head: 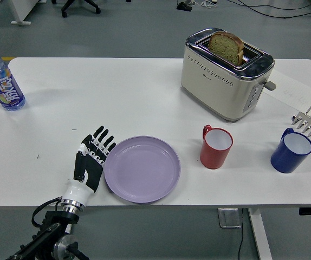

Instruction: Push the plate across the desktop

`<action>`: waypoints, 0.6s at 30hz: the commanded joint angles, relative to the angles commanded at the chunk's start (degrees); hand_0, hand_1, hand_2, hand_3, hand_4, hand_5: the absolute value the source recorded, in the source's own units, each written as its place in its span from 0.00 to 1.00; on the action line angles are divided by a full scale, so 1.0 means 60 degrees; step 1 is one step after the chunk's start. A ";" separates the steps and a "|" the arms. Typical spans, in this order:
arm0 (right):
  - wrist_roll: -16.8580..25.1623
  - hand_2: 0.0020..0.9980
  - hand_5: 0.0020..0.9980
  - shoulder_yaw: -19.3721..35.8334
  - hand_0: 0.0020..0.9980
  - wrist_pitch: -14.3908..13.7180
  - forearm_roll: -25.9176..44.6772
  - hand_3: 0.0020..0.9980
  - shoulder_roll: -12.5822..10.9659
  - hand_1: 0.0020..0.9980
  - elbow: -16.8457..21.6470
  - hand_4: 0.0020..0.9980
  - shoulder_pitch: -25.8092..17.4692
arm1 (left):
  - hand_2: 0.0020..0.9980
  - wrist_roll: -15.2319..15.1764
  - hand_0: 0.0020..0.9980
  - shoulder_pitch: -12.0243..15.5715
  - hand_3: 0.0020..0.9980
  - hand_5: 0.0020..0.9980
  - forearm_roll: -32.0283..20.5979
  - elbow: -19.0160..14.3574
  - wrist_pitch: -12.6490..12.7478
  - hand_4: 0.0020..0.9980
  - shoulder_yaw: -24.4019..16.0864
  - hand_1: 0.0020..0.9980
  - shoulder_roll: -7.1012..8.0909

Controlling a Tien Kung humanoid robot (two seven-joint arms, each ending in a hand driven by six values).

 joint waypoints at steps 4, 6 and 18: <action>-0.0004 0.65 0.33 -0.0008 0.60 0.0000 0.0004 0.61 -0.0003 0.55 0.0000 0.14 -0.0025 | 0.96 -0.0006 0.88 0.0024 0.94 1.00 0.0006 0.0004 0.0019 0.47 0.0049 0.91 -0.0001; -0.0009 0.65 0.33 -0.0003 0.60 0.0002 -0.0008 0.61 -0.0003 0.55 0.0000 0.14 -0.0040 | 0.96 -0.0023 0.88 0.0025 0.93 1.00 0.0015 0.0017 0.0053 0.47 0.0034 0.90 0.0006; -0.0040 0.65 0.33 0.0018 0.60 -0.0003 -0.0035 0.61 0.0019 0.54 0.0000 0.15 -0.0124 | 0.95 -0.0117 0.88 0.0031 0.92 1.00 0.0739 -0.0099 0.0361 0.47 -0.1804 0.90 -0.0043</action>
